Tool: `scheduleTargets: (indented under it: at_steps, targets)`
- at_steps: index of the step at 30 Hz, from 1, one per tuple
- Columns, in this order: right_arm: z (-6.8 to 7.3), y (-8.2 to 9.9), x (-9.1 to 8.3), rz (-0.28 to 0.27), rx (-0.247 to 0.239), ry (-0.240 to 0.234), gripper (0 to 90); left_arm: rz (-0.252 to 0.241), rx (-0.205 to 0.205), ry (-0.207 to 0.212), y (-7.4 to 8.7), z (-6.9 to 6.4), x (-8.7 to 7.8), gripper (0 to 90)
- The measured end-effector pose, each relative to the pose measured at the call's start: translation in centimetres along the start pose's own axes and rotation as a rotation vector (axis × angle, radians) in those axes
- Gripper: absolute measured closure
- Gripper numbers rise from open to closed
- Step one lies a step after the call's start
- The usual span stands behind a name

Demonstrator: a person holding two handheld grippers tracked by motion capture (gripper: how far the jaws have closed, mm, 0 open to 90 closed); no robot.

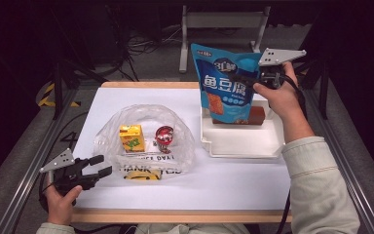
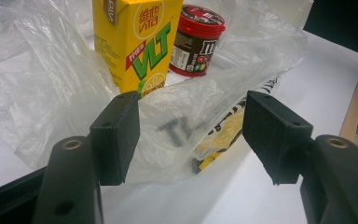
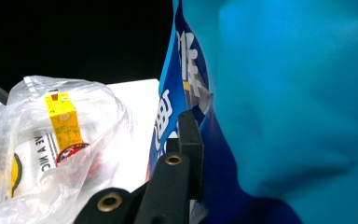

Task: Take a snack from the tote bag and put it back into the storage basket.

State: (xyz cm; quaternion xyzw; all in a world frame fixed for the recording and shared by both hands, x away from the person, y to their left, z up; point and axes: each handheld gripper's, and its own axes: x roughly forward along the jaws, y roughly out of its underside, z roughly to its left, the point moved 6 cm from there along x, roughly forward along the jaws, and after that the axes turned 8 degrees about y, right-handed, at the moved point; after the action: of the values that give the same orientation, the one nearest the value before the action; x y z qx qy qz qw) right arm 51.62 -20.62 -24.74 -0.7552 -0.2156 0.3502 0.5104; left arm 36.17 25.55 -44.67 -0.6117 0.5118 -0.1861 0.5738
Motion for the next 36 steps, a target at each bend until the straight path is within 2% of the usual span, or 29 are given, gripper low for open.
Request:
scheduleTargets:
  at_steps: [17, 36]
  targets:
    - [0.0, 3.2, 0.5, 0.043, 0.033, -0.028, 90.0, 0.003, -0.002, -0.003, 0.0, 0.0, 0.1, 37.3]
    - [0.3, 5.5, 1.8, 0.080, 0.055, -0.059, 90.0, 0.007, 0.000, -0.002, 0.0, 0.0, 0.1, 37.3]
